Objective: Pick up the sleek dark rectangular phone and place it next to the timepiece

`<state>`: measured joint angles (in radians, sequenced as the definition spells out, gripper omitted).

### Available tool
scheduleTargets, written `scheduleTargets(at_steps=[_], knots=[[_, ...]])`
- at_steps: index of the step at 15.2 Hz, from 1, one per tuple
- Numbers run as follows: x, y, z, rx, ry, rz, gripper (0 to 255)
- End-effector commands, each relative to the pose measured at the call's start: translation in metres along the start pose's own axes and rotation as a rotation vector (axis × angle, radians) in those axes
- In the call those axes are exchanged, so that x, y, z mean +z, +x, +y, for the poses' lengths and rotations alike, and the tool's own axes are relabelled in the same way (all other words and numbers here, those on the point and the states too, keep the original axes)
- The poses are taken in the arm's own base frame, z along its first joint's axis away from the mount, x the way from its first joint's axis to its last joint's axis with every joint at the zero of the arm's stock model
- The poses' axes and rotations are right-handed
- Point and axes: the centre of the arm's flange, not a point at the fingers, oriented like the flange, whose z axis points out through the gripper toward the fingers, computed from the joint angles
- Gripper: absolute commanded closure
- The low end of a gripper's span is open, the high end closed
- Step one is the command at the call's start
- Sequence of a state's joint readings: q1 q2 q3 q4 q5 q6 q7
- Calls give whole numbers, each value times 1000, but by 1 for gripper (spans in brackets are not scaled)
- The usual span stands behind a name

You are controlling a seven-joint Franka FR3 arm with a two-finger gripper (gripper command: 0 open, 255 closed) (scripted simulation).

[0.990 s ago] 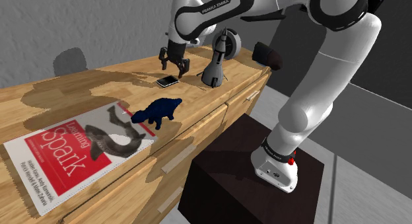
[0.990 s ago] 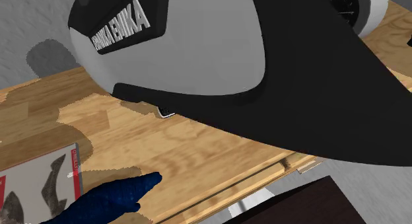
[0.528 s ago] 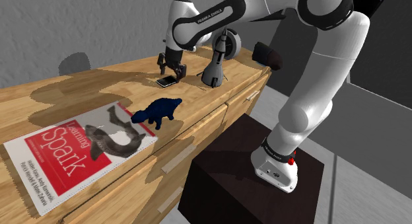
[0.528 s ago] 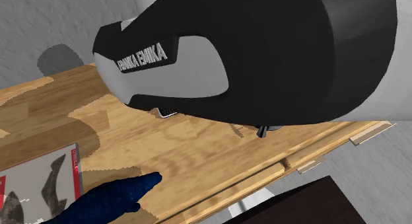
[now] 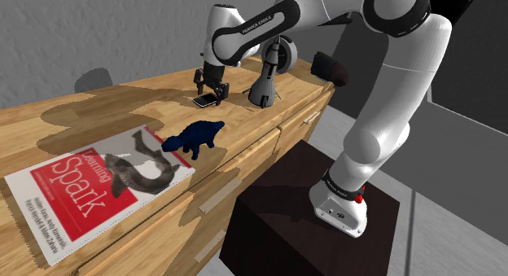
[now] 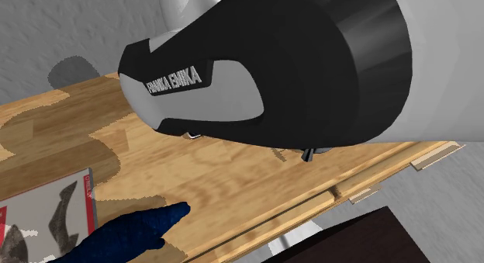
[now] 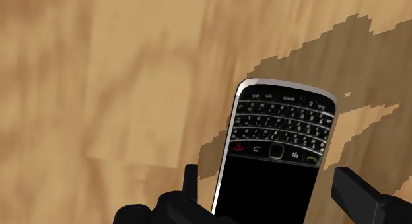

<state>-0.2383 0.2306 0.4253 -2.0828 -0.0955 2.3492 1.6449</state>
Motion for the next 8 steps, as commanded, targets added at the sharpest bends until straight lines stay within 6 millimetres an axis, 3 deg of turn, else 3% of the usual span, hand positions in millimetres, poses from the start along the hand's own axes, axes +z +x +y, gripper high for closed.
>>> scheduleTargets(at_steps=[1, 2, 8], knots=[[0, 0, 0, 0, 0, 0, 0], [0, 0, 0, 0, 0, 0, 255], [0, 0, 0, 0, 0, 0, 255]])
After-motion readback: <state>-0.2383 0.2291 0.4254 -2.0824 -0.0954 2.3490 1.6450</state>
